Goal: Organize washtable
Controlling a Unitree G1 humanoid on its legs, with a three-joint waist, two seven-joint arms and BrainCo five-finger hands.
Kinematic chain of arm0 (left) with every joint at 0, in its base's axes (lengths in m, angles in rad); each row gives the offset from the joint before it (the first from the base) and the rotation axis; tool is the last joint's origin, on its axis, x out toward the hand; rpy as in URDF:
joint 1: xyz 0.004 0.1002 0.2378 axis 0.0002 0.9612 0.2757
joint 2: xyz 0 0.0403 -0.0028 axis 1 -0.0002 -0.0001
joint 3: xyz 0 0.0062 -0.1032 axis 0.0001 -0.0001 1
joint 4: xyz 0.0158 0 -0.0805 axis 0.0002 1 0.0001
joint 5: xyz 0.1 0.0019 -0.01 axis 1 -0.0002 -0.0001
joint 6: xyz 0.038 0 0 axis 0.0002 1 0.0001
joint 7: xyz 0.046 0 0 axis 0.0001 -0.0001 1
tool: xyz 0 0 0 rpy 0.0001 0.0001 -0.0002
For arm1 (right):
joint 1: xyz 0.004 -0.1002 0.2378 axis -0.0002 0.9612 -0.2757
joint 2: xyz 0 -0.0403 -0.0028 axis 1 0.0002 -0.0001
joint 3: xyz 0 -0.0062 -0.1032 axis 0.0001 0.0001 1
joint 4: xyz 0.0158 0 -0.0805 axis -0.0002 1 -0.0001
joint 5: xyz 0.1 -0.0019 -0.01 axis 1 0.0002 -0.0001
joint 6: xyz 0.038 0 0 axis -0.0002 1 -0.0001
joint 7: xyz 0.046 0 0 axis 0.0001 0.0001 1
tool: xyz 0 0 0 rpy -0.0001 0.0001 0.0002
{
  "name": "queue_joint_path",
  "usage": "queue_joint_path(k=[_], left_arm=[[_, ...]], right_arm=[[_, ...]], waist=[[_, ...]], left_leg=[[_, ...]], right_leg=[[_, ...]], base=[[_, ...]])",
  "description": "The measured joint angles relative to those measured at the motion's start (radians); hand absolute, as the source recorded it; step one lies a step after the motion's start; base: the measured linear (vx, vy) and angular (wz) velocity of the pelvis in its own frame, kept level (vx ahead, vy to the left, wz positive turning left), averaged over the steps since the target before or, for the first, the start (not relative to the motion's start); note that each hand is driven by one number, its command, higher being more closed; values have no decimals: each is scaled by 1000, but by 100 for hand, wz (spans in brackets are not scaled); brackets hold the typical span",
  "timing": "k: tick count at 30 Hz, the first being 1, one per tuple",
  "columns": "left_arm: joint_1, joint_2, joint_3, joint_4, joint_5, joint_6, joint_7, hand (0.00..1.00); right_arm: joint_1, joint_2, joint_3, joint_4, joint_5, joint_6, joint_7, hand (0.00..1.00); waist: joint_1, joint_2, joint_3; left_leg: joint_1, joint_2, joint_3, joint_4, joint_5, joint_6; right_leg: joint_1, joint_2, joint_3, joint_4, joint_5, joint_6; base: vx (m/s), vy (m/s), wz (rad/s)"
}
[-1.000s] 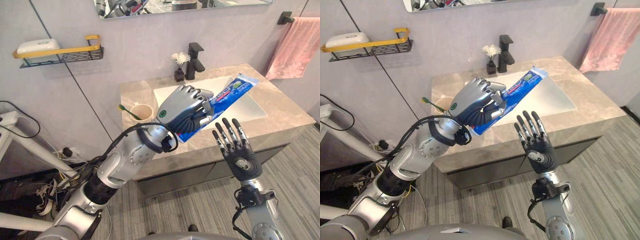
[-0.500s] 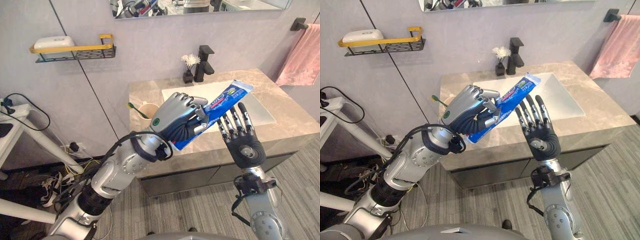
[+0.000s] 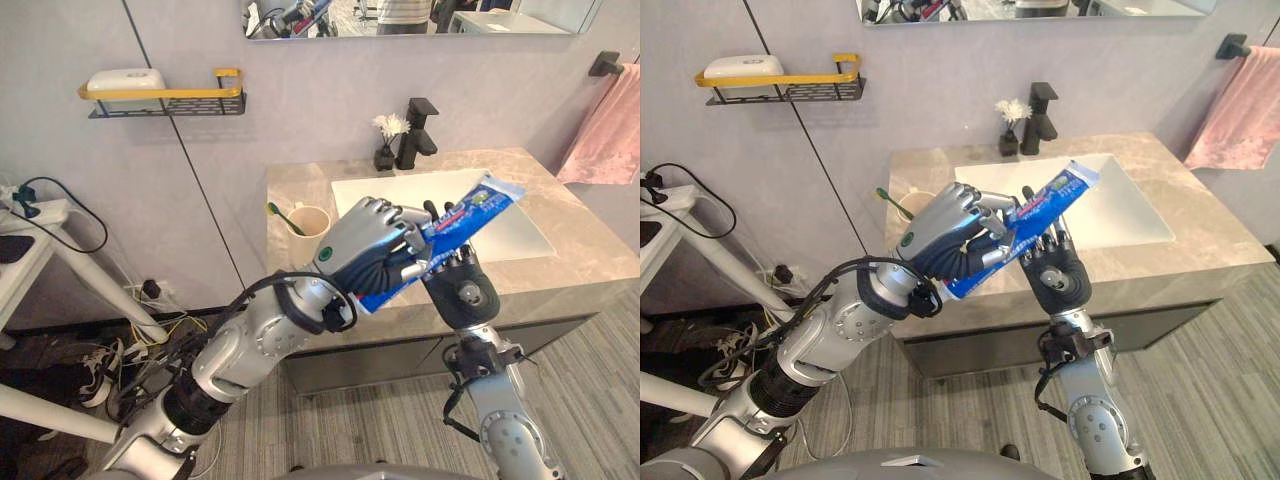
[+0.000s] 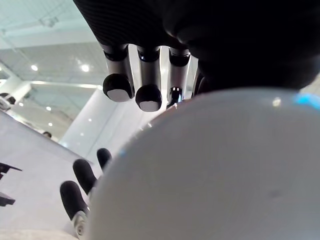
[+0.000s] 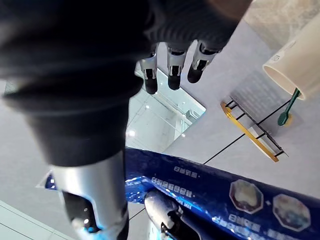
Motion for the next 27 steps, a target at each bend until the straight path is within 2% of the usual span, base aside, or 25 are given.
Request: queue_joint_path(k=[8, 12, 27], left_arm=[[0, -19, -4, 21, -2, 0, 1, 100], [-1, -19, -41, 21, -5, -2, 0, 100], [-2, -27, -66, 21, -79, -2, 12, 100]], right_arm=[[-38, 1, 0, 3, 1, -9, -7, 0], [-47, 0, 3, 14, 1, -13, -23, 0], [-113, -1, 27, 36, 3, -31, -43, 0]], waist=[[1, 1, -1], [6, 0, -2], [21, -2, -5]], left_leg=[[5, -1, -2, -12, 12, -1], [7, -1, -4, -15, 15, -1], [8, 0, -13, -28, 21, -2]], right_leg=[[0, 0, -3, 0, 0, 0], [1, 0, -5, 0, 0, 0], [1, -1, -16, 0, 0, 0]], base=[[0, 0, 0], [0, 0, 0], [-2, 0, 1]])
